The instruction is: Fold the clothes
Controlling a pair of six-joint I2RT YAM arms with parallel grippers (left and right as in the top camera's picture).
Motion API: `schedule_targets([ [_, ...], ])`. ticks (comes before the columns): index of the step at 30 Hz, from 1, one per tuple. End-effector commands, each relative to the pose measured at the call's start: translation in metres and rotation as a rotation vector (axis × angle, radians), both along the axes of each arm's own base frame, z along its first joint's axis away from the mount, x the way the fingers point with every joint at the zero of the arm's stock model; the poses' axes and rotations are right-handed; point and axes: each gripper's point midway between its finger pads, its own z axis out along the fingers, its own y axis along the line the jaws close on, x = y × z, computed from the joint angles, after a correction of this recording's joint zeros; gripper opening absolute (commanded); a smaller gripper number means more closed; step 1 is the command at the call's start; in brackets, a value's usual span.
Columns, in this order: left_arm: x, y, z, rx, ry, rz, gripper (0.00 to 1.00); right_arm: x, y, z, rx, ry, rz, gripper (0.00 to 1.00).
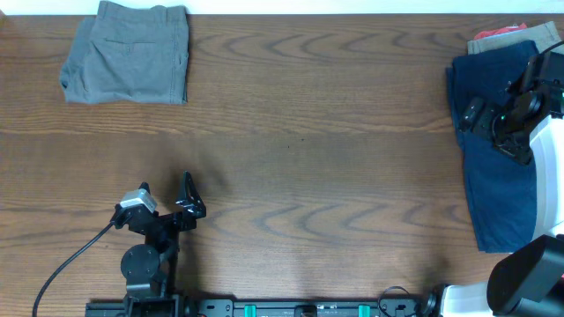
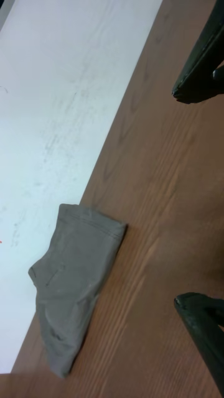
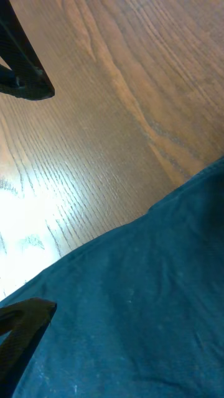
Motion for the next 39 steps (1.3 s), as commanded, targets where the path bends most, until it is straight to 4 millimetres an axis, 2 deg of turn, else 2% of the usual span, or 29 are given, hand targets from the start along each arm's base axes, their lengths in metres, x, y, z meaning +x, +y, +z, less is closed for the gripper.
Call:
schedule_targets([
  [1,-0.001,0.004,-0.016,0.025,0.049,0.021,0.98,0.001,-0.003,0.001,-0.011,-0.002,0.005,0.99],
  [20,-0.001,0.004,-0.016,0.025,0.049,0.021,0.98,0.001,-0.003,0.001,-0.011,-0.001,0.006,0.99],
  [24,-0.001,0.004,-0.016,0.025,0.049,0.021,0.97,0.001,0.001,0.007,-0.016,-0.019,0.017,0.99],
  [27,-0.001,0.004,-0.016,0.025,0.049,0.021,0.98,-0.001,0.015,0.026,-0.031,-0.074,0.053,0.99],
  [32,-0.001,0.004,-0.016,0.025,0.049,0.021,0.98,-0.01,0.044,0.077,-0.066,-0.23,0.129,0.99],
  [39,-0.001,0.004,-0.016,0.025,0.049,0.021,0.98,-0.042,0.085,0.148,-0.095,-0.466,0.241,0.99],
])
